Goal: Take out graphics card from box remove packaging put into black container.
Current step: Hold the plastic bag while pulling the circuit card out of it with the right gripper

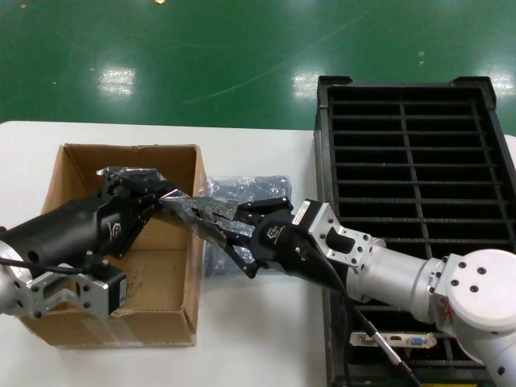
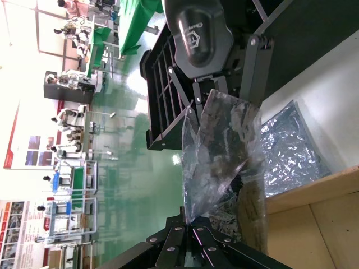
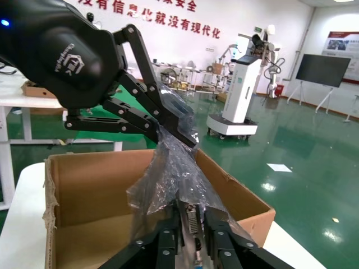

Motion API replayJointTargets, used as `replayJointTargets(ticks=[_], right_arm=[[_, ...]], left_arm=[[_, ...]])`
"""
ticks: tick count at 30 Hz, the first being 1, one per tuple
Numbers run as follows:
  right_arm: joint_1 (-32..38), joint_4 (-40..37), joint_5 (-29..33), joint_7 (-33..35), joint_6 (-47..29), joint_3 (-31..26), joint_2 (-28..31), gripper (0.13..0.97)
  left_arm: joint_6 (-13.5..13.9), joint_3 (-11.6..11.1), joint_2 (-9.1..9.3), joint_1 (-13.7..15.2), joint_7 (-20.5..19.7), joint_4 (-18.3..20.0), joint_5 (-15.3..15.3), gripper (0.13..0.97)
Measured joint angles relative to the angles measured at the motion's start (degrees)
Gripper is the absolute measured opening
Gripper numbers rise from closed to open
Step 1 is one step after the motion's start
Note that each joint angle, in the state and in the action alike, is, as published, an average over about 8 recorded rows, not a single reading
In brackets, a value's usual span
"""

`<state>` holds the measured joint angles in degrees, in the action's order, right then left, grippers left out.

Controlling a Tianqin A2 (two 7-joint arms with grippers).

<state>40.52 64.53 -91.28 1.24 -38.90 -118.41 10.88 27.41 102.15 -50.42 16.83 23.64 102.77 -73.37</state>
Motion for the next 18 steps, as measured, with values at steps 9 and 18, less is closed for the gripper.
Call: replayJointTargets(ticks=[9,18], right_arm=[[-0.05,-0.63,0.58,-2.02,1.27,-0.11,-1.27,0.196],[-0.63,-0.51,0.47,-2.87,1.74,-0.11,-2.12,0.185]], left_arm=[[0.00,0.00,0.00,0.00,0.00,0.00,0.00,0.139],[0.00,0.00,0.00,0.00,0.00,0.00,0.00,0.139]])
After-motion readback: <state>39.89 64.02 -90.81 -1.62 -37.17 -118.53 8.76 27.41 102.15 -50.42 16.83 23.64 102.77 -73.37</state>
